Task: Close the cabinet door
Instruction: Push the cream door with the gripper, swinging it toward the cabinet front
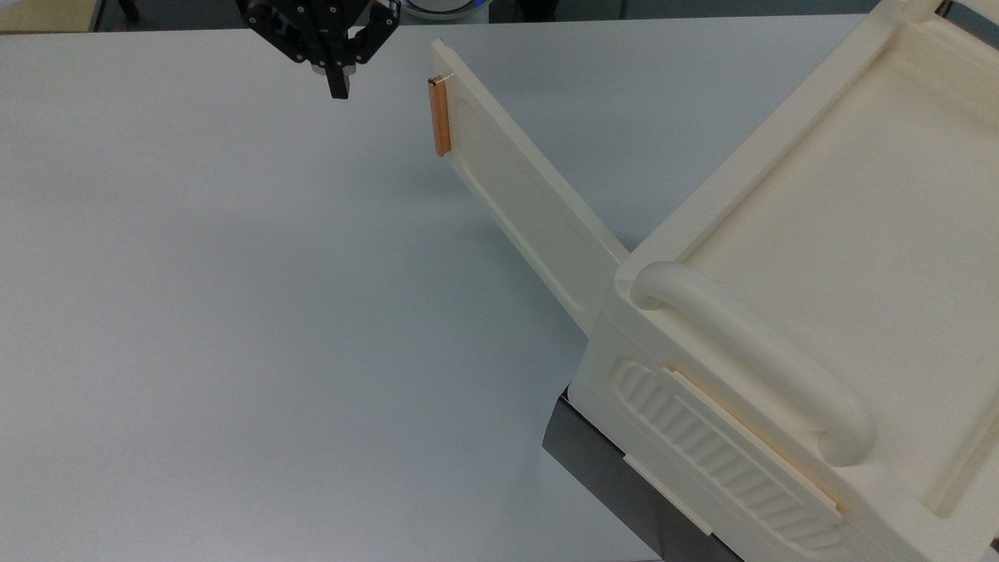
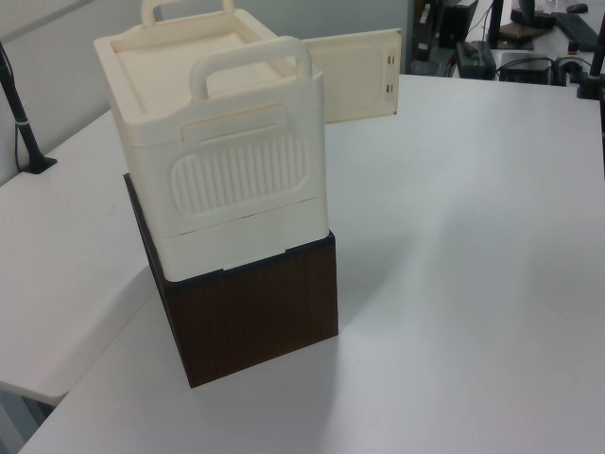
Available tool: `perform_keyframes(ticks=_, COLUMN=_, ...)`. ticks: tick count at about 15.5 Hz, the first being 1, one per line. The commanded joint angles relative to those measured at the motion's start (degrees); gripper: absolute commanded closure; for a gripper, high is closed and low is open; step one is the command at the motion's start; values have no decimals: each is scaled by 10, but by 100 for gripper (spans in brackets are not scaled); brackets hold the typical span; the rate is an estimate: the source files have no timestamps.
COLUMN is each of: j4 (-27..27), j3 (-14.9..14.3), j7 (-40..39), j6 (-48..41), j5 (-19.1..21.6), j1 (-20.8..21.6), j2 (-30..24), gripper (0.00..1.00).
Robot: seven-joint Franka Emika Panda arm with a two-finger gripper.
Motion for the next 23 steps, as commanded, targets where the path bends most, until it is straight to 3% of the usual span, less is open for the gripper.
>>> perform_keyframes(ticks=1, j4=-8, j3=-1, j7=-11, j6=62, j5=50, j1=-4, j2=-3, gripper=100)
perform_keyframes(ticks=4, j4=-8, j3=0, j7=-31, j6=113, j5=130, j1=-3, j2=0, gripper=100)
perform_keyframes(ticks=10, j4=-8, j3=10, j7=-38, j6=139, j5=211, j1=6, j2=1, gripper=100)
perform_keyframes(ticks=13, j4=8, j3=10, j7=-36, j6=132, j5=261, j1=48, j2=-7, gripper=100)
perform_keyframes(ticks=15, j4=11, j3=10, j7=-33, j6=131, j5=265, j1=85, j2=-15, gripper=100)
perform_keyframes(ticks=23, j4=9, j3=9, j7=-41, j6=139, j5=260, j1=90, j2=-4, gripper=100)
